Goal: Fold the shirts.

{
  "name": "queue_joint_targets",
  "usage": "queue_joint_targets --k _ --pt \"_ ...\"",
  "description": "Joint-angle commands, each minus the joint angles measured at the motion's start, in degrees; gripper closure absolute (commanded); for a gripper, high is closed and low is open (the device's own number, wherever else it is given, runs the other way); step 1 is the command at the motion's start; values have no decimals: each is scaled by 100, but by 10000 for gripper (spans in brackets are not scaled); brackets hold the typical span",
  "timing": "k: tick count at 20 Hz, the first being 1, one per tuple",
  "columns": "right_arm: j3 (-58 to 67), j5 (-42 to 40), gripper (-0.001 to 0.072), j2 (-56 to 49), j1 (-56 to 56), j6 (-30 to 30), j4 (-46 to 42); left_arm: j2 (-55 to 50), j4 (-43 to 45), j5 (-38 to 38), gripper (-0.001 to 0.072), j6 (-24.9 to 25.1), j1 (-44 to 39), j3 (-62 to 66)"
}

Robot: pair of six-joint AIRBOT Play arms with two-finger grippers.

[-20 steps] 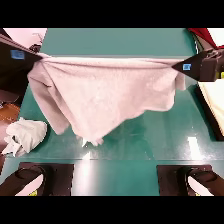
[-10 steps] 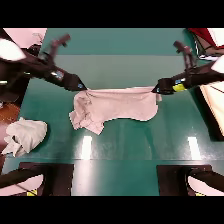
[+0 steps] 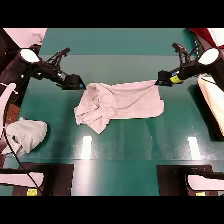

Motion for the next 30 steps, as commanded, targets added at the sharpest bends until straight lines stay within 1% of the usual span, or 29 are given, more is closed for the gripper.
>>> queue_joint_targets --k 1,4,7,10,13,17,19,22,24,25,26,30 --pt "164 201 701 -81 -177 -4 -28 -35 267 -710 113 -13 188 -195" --pt "164 221 701 -76 -175 -63 -114 -4 129 -529 113 -9 -127 -774" --pt "164 225 701 -76 -175 -63 -111 278 122 28 113 50 -616 -1311" --pt "164 229 701 -76 -175 -63 -111 444 197 616 113 101 -1126 -1582" --pt "164 315 701 -76 -175 -63 -105 411 605 1261 113 -26 -1580 -1744" --pt "164 455 701 -74 -175 -63 -103 389 837 1917 114 -85 -1980 -1790" --pt "164 529 700 -74 -175 -63 -105 321 887 2020 113 -221 -2009 -1790" --pt "164 560 700 -74 -175 -63 -105 133 844 1720 118 -234 -2009 -1792" --pt "164 562 700 -74 -175 -63 -105 96 822 1569 420 -225 -2009 -1790" --pt "164 564 700 -74 -175 -63 -105 96 811 1572 593 -227 -2006 -1790" --pt "164 568 700 -74 -175 -63 -105 96 813 1567 685 -227 -2006 -1781" --pt "164 551 700 -74 -177 -170 -129 431 922 1187 686 -315 -1847 -1259"
